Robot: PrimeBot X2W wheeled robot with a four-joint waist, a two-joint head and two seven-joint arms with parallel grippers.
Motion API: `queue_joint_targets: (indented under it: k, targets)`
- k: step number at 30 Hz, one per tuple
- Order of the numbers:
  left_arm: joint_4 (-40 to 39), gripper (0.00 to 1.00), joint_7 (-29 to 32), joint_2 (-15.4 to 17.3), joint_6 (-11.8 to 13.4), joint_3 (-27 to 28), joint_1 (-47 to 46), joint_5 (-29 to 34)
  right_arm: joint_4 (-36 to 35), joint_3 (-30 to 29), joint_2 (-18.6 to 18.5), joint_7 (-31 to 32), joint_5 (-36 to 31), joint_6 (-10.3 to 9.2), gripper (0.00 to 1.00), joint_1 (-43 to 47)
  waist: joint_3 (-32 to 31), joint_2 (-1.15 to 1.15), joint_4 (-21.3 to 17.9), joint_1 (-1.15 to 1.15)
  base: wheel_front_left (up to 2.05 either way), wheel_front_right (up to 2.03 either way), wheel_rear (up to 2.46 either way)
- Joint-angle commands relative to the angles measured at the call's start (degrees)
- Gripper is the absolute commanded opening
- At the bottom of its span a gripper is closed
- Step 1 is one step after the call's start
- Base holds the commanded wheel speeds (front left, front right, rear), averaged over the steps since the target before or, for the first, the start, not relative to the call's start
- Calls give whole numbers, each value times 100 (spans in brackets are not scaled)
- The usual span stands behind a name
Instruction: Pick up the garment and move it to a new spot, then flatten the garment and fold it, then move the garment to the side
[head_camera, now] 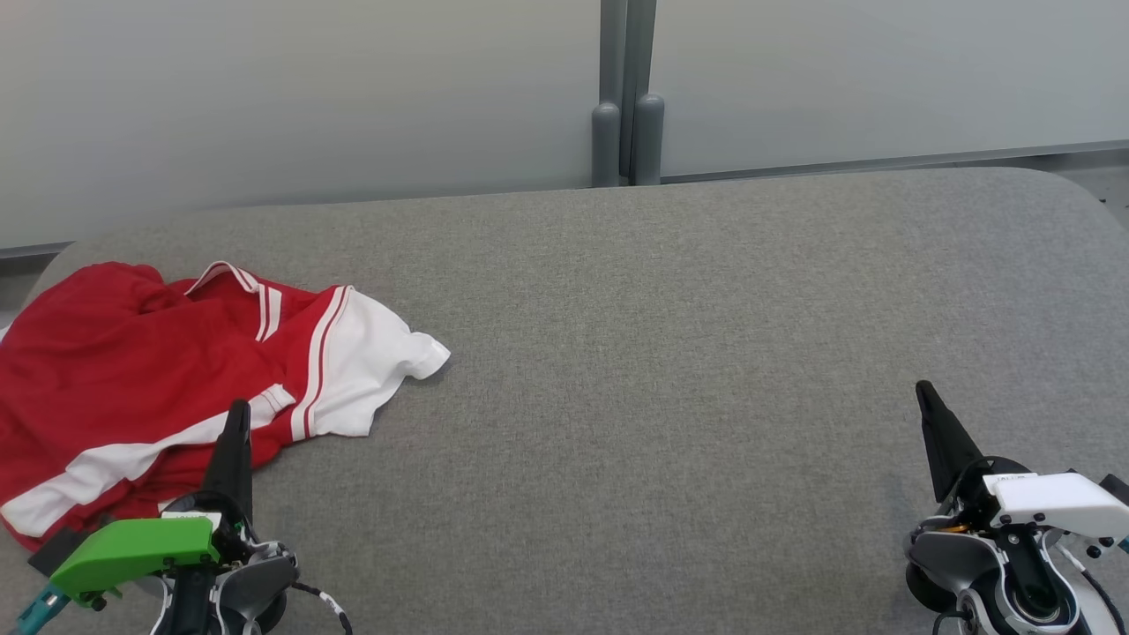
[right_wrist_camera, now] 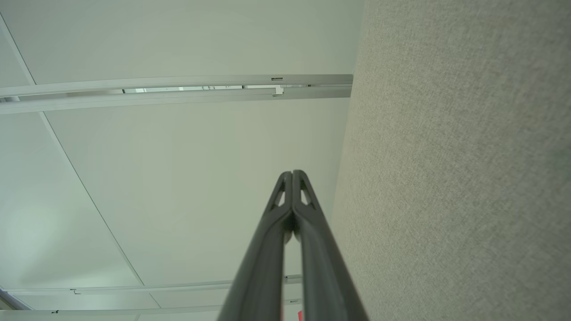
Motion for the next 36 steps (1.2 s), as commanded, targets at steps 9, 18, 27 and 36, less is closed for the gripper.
queue_joint_targets:
  k: [9, 18, 27, 36]
  targets:
    - [160, 100, -8, -27, 11, -33, 132, -2, 145, 16, 50, -11, -4, -1, 100, 129, 0, 0, 0, 0, 0, 0, 0]
    - [104, 100, -262, -1, 7, -293, 194, 153, 58, 164, 41, -279, -377, -1, 100, 205, -1, 5, 2, 0, 0, 0, 0]
    - [129, 100, -514, 56, 2, -475, 206, 656, -108, 220, 31, -520, -1376, 0, 100, 239, -3, 10, 9, 0, 0, 0, 0]
    - [55, 100, -730, 96, 5, -427, 209, 1771, -301, 383, -50, -738, -2655, 0, 100, 207, -5, 15, 15, 0, 0, 0, 0]
